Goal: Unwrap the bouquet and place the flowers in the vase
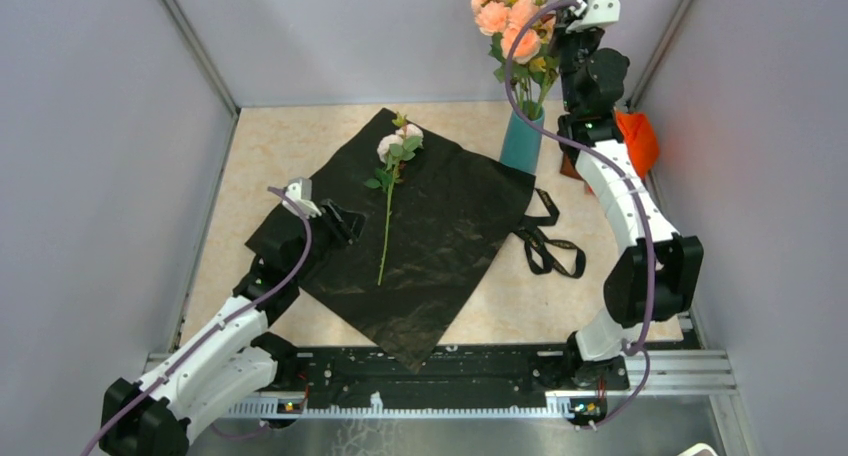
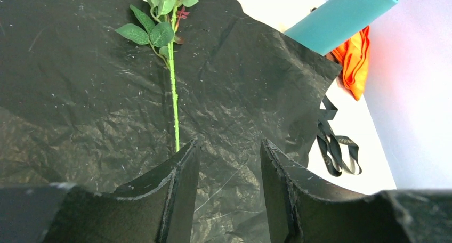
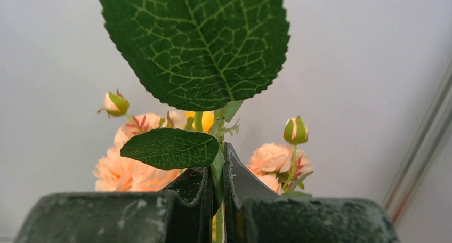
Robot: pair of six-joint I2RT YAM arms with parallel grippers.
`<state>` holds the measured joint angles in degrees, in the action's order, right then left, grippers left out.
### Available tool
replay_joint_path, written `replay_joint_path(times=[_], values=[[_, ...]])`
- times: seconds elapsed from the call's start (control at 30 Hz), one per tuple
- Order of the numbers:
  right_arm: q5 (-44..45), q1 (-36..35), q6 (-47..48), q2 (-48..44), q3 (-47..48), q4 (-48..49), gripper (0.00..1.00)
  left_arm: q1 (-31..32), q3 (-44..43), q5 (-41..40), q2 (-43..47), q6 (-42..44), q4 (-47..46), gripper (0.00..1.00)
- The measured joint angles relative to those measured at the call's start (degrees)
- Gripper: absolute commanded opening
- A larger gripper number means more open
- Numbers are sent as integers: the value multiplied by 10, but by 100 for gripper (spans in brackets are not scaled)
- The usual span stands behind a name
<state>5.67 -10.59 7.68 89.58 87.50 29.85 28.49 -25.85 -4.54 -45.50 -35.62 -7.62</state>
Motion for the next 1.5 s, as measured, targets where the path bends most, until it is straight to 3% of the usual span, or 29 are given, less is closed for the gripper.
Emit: replay_joint_path(times=[0.33,0.8,0.87,1.0,1.07,1.37,1.5], values=[[-24,10,-49,38,-57,31,0,0,5,-10,-5,7,-3,51],[-23,10,-96,15,-240,88,0,0,44,15,-24,-12,-31,51],[-23,10,-99,11,-249,91,6,0,44,18,-24,-12,-34,52],[-25,10,-107,6,-250,93,32,0,44,21,-24,-17,-40,52],[-27,10,-109,1,-250,94,39,0,44,21,-24,-19,-40,52],[-38,10,-120,-30,-269,96,42,0,45,25,-29,-21,-45,53],[-39,10,-128,-63,-310,101,42,0,35,21,-75,-19,-55,58]])
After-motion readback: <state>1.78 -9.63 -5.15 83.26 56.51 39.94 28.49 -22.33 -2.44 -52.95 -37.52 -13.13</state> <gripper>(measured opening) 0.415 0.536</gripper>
